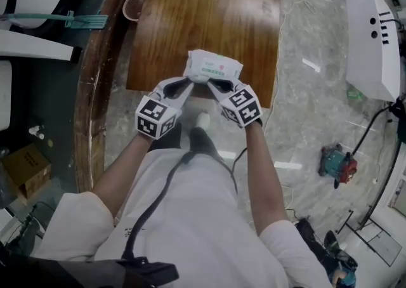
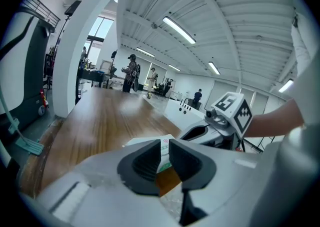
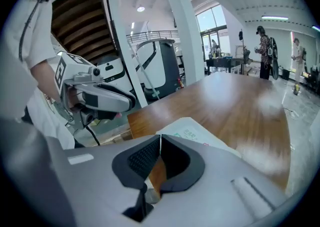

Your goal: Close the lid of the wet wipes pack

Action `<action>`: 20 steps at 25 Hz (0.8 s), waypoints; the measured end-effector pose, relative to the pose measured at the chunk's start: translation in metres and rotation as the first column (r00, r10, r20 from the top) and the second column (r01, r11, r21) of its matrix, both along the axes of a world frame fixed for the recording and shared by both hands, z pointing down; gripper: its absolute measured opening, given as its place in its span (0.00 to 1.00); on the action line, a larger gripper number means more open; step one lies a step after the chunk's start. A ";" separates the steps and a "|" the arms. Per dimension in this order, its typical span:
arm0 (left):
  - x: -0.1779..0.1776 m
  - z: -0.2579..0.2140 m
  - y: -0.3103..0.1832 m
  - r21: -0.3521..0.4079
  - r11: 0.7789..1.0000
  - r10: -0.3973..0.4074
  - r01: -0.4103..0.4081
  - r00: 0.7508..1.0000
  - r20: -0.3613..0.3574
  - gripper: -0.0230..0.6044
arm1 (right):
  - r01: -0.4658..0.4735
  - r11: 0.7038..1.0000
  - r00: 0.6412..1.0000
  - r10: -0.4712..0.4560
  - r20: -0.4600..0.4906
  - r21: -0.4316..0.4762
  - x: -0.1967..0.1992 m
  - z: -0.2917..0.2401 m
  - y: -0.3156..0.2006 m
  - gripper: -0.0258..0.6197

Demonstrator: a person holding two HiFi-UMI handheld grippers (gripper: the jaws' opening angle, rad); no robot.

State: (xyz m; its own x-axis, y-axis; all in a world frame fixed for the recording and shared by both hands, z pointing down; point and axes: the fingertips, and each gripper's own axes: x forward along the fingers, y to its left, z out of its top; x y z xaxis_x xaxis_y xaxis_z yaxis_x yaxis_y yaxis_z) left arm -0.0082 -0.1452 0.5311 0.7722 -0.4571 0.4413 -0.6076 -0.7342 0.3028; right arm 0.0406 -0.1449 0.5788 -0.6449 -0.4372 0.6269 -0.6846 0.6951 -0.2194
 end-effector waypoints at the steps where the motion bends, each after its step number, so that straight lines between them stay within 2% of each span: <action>1: 0.001 -0.004 0.000 0.006 1.000 0.001 -0.001 1.000 -0.005 0.12 | -0.023 1.000 1.000 0.023 0.016 0.015 0.002 -0.006 0.002 0.06; 5: 0.006 -0.023 0.001 0.030 0.999 0.012 -0.011 0.999 -0.030 0.06 | -0.118 0.990 0.989 0.110 0.102 0.076 0.011 -0.037 0.010 0.05; 9: 0.009 -0.043 0.003 0.062 0.998 0.029 -0.027 0.999 -0.045 0.04 | -0.248 0.956 0.958 0.218 0.187 0.159 0.024 -0.077 0.015 0.05; 14: 0.013 -0.075 -0.002 0.122 0.992 0.047 -0.039 0.997 -0.063 0.04 | -0.302 0.913 0.943 0.245 0.224 0.275 0.032 -0.121 0.025 0.05; 20: 0.014 -0.115 -0.010 0.189 0.981 0.058 -0.040 0.994 -0.092 0.04 | -0.377 0.865 0.917 0.296 0.268 0.333 0.045 -0.153 0.027 0.05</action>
State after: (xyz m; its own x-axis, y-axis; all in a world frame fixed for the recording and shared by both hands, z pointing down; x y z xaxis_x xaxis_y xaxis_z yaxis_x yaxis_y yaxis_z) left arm 0.0063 -0.1555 0.4162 0.8303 -0.4851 0.2744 -0.5444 -0.8113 0.2130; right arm 0.0860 -0.1184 0.4253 -0.5101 -0.8235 0.2482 -0.8601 0.4874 -0.1504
